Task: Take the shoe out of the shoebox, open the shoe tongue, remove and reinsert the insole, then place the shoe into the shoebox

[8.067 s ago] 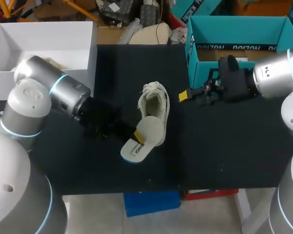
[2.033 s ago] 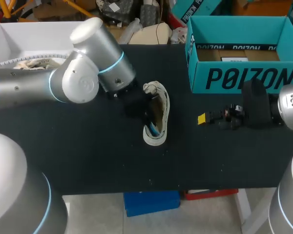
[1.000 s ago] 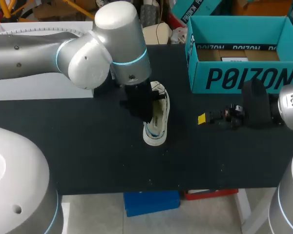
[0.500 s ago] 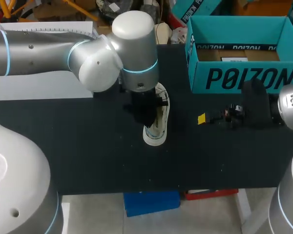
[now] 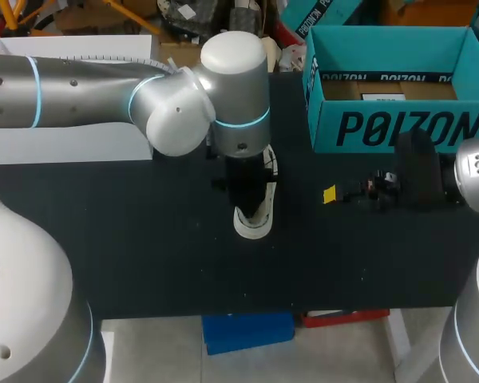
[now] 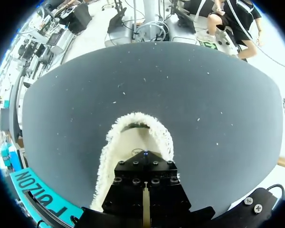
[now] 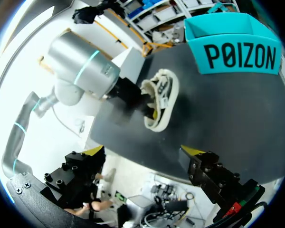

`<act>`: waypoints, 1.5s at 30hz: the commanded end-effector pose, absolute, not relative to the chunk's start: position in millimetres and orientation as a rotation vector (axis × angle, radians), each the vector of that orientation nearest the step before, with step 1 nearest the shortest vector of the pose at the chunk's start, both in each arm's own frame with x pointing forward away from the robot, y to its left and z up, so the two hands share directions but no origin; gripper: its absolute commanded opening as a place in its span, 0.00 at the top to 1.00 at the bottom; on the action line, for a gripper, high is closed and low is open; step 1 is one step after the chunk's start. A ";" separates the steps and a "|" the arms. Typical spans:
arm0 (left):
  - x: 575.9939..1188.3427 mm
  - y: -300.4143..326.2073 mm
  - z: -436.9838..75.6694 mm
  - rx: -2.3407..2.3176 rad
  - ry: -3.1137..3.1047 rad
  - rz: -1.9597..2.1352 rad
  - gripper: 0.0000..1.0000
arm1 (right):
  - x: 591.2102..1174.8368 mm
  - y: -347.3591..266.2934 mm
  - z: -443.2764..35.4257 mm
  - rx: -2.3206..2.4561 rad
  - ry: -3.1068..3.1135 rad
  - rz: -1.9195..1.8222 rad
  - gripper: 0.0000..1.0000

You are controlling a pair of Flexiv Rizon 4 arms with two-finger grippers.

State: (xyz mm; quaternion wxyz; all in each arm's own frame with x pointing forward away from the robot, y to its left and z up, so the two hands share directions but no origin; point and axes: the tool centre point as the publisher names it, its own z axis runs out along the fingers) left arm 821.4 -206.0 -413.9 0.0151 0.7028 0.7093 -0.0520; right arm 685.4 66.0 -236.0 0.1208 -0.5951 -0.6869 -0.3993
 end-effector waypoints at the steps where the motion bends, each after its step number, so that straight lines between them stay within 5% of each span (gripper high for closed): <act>1: 815.3 -201.5 -389.2 2.171 2.193 -0.192 1.00 | 685.2 66.3 -236.0 -1.739 -2.006 -1.165 0.00; 17: 877.8 -180.6 -284.3 1.647 2.216 -0.395 1.00 | 685.2 66.3 -236.0 -1.739 -2.006 -1.165 0.00; 35: 965.0 -218.4 -324.9 1.628 2.325 -0.387 1.00 | 685.2 66.3 -236.0 -1.739 -2.006 -1.165 0.00; 45: 928.2 -217.4 -346.9 1.727 2.313 -0.442 1.00 | 685.2 66.3 -236.0 -1.739 -2.006 -1.165 0.00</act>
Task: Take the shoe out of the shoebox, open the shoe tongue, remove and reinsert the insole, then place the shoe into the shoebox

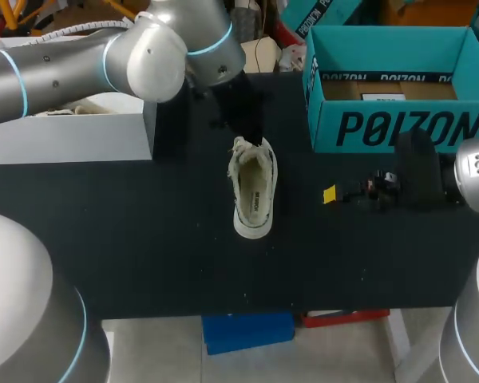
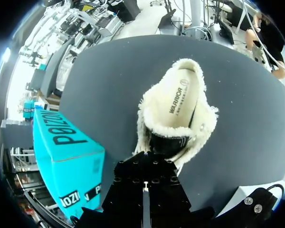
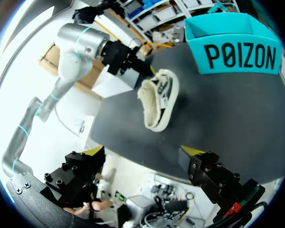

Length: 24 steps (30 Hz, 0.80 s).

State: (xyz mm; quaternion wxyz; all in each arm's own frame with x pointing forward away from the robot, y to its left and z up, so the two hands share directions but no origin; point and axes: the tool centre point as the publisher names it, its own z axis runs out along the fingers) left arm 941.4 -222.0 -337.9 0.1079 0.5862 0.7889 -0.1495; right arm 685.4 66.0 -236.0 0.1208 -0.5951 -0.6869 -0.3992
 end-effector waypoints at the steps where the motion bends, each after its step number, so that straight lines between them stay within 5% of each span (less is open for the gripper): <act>1: 921.2 -214.6 -347.7 1.734 2.310 -0.447 1.00 | 685.2 66.3 -236.0 -1.739 -2.006 -1.165 0.00; 19: 862.0 -176.0 -347.2 1.737 2.364 -0.527 0.98 | 685.2 66.3 -236.0 -1.739 -2.006 -1.165 0.00; 21: 856.9 -170.7 -336.6 1.782 2.357 -0.538 0.62 | 685.2 66.3 -236.0 -1.739 -2.006 -1.165 0.00; 22: 854.0 -168.8 -331.8 1.798 2.353 -0.542 0.20 | 685.2 66.3 -236.0 -1.739 -2.006 -1.165 0.00; 23: 850.5 -166.5 -326.1 1.815 2.348 -0.527 0.00 | 685.2 66.3 -236.0 -1.739 -2.006 -1.165 0.00; 24: 847.9 -164.3 -321.6 1.830 2.342 -0.526 0.00 | 685.2 66.3 -236.0 -1.739 -2.006 -1.165 0.00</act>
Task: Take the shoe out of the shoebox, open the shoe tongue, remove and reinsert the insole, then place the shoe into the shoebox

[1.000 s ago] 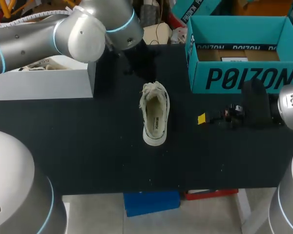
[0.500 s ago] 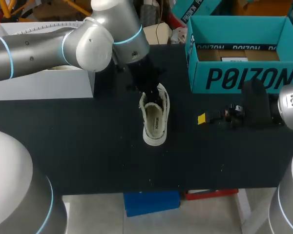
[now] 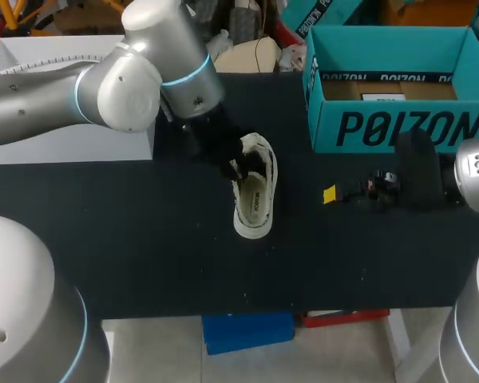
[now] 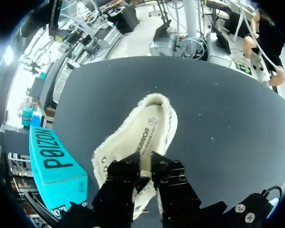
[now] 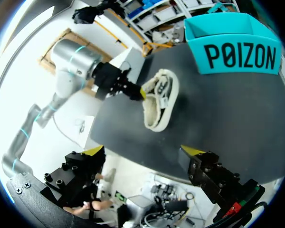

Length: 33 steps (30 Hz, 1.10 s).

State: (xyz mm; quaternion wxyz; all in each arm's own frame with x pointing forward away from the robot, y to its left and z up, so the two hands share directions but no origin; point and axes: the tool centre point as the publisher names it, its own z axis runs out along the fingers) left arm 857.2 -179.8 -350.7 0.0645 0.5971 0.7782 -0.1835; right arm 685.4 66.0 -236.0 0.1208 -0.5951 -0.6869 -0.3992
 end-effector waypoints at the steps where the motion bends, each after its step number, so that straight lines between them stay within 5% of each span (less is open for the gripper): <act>1: 847.5 -161.7 -318.8 1.837 2.338 -0.523 0.00 | 685.2 66.3 -236.0 -1.739 -2.006 -1.165 0.00; 33: 845.8 -146.6 -313.8 1.931 2.353 -0.477 0.00 | 685.2 66.3 -236.0 -1.739 -2.006 -1.165 0.00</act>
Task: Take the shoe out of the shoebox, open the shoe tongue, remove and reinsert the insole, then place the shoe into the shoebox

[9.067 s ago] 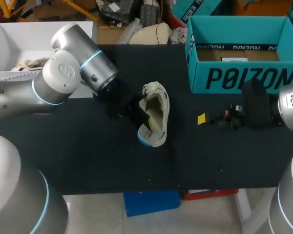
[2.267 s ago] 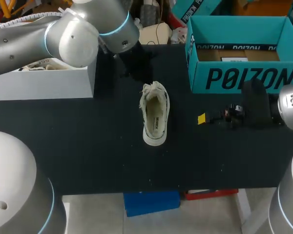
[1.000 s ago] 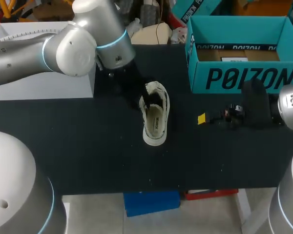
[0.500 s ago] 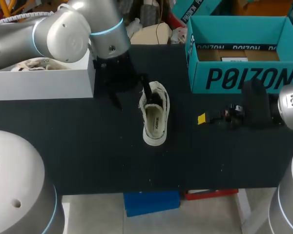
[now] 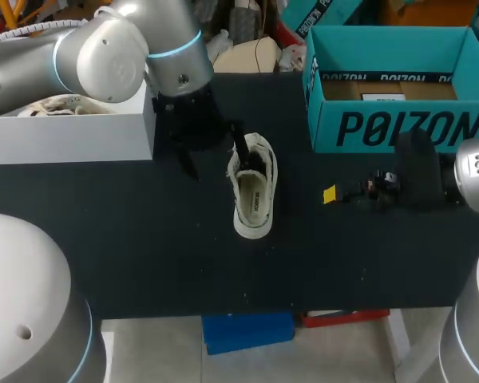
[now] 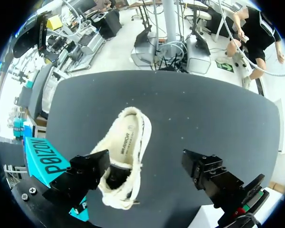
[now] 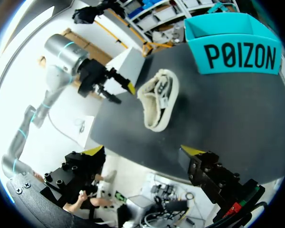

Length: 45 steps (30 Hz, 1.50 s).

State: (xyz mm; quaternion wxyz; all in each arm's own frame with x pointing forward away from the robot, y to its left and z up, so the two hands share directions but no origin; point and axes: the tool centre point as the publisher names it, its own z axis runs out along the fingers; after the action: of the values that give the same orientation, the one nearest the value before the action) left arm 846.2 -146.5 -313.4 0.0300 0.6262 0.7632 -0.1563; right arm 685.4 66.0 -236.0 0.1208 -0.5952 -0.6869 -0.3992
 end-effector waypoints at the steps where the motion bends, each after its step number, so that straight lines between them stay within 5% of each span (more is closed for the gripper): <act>1: 845.8 -146.6 -313.8 1.931 2.353 -0.477 0.00 | 685.2 66.3 -236.0 -1.739 -2.006 -1.165 0.00; 20: 854.3 -143.8 -333.8 2.003 2.342 -0.313 0.00 | 685.2 66.3 -236.0 -1.739 -2.006 -1.165 0.00; 22: 859.6 -144.6 -335.9 1.998 2.342 -0.202 0.53 | 685.2 66.3 -236.0 -1.739 -2.006 -1.165 0.00; 28: 874.7 -148.7 -340.7 2.062 2.299 -0.129 0.63 | 685.2 66.3 -236.0 -1.739 -2.006 -1.165 0.00; 45: 902.0 -166.4 -379.5 2.129 2.295 -0.108 0.56 | 685.2 66.3 -236.0 -1.739 -2.006 -1.165 0.00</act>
State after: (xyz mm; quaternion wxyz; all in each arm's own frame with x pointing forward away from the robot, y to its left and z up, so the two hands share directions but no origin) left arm 894.6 -159.0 -367.5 0.0110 0.6787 0.7336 -0.0325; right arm 685.4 66.0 -236.0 0.1208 -0.5952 -0.6869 -0.3992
